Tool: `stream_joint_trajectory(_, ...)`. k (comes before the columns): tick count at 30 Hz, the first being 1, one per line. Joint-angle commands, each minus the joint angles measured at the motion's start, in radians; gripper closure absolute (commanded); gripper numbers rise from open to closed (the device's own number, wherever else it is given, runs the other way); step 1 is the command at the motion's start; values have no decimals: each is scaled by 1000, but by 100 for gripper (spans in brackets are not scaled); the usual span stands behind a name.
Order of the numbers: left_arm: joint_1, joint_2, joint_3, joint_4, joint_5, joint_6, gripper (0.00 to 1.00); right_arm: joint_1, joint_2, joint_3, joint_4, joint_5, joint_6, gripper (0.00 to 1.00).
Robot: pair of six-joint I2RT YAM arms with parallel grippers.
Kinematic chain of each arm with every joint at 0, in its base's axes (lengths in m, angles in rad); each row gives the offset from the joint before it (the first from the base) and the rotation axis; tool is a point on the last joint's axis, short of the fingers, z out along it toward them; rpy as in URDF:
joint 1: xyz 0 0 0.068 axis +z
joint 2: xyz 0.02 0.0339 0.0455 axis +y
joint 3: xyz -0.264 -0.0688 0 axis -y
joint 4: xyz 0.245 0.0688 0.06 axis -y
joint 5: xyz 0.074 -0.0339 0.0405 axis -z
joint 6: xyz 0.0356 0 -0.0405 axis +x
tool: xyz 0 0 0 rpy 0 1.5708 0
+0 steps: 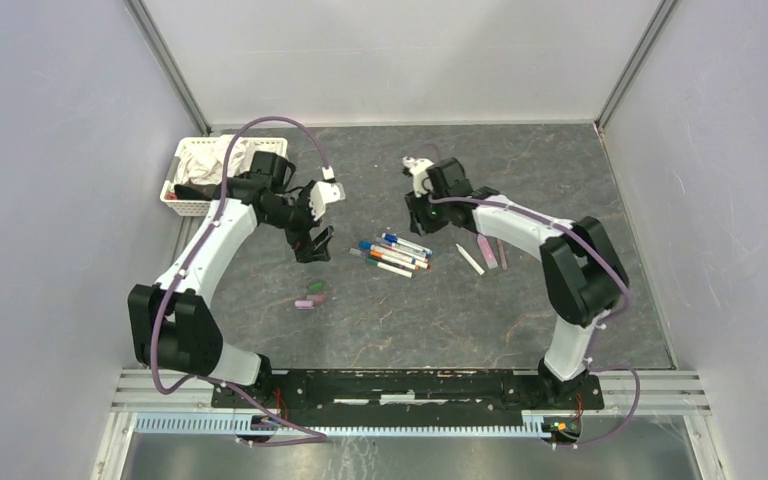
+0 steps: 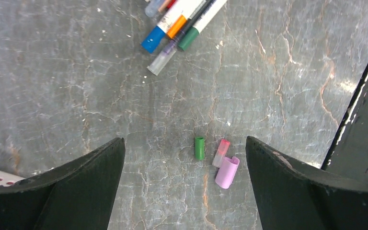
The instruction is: Open the pen caps
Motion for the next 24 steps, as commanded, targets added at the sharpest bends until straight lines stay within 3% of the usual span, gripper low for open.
stream_joint_trajectory(1, -1, -23, 76, -51, -26, -133, 0, 50, 121, 118, -54, -33, -76, 64)
stream_joint_trajectory(9, 3, -87, 79, -30, -90, -185, 0, 56, 219, 149, -59, -46, -82, 66)
stream_joint_trajectory(18, 3, -96, 88, -28, -69, -201, 0, 48, 256, 150, -39, -8, -74, 76)
stream_joint_trajectory(24, 3, -76, 86, -28, -44, -203, 0, 35, 265, 173, -60, 25, -87, 77)
